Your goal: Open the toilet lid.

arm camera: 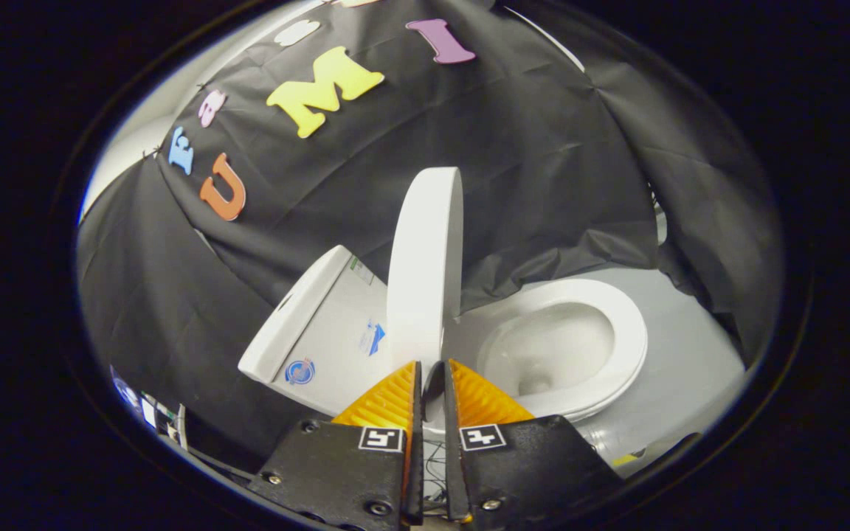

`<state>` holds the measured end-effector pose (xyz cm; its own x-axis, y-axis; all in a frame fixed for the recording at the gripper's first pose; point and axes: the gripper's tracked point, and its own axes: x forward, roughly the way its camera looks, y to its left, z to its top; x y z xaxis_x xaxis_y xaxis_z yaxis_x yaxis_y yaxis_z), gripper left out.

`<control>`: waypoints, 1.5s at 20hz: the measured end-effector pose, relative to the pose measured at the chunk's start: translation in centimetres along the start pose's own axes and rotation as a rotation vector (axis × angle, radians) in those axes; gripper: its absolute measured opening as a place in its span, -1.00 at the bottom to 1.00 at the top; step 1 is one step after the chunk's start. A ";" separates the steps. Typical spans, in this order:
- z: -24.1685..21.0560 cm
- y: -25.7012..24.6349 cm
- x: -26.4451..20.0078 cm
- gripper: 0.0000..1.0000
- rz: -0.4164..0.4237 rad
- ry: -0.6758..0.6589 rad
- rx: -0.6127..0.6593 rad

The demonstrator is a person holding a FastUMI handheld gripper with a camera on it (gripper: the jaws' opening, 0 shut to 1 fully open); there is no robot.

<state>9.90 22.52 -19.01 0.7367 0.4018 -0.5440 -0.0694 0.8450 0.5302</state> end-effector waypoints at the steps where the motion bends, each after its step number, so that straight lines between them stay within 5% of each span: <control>1: 0.1 0.2 0.0 -0.69 -0.001 0.001 -0.009; 30: -1.6 10.4 2.8 -0.60 0.032 0.001 -0.219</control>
<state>10.15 33.04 -16.08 0.7310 0.4298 -0.5300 -0.2370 0.8883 0.3934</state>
